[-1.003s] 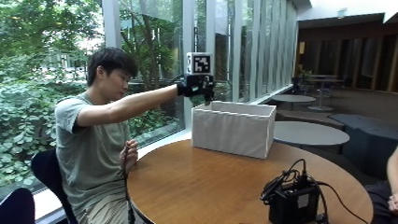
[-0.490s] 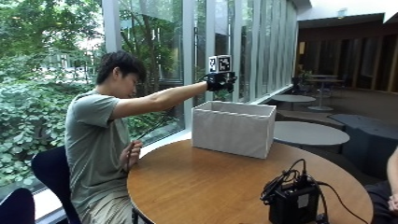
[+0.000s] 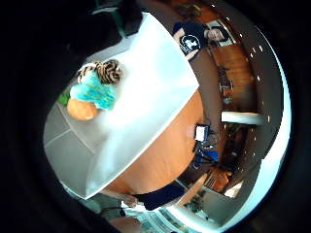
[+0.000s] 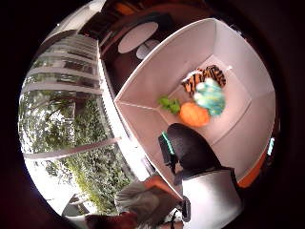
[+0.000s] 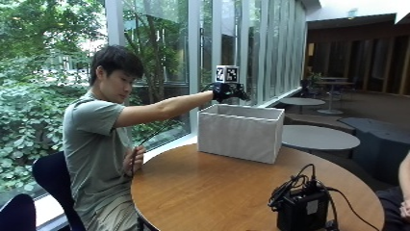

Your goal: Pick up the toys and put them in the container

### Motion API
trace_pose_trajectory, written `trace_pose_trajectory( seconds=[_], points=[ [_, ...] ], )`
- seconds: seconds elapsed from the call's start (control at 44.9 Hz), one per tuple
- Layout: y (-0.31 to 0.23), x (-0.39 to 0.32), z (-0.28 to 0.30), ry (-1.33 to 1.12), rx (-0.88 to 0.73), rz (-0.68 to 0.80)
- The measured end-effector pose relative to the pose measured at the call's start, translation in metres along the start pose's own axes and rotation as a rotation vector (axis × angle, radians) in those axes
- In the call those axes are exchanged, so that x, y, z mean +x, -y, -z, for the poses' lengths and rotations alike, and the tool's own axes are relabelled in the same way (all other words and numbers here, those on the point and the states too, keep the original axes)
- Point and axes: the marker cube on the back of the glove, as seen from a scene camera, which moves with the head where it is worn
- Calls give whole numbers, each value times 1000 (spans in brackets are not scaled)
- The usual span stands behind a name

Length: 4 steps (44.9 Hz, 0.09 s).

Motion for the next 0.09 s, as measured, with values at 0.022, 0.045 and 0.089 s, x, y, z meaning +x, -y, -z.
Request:
trace_pose_trajectory(
  seconds=[0.022,0.045,0.089],
  points=[
    [-3,9,-2,-59,-13,-25],
    [-5,15,-3,-96,-19,-32],
    [-4,15,-5,-99,-13,0]
  ],
)
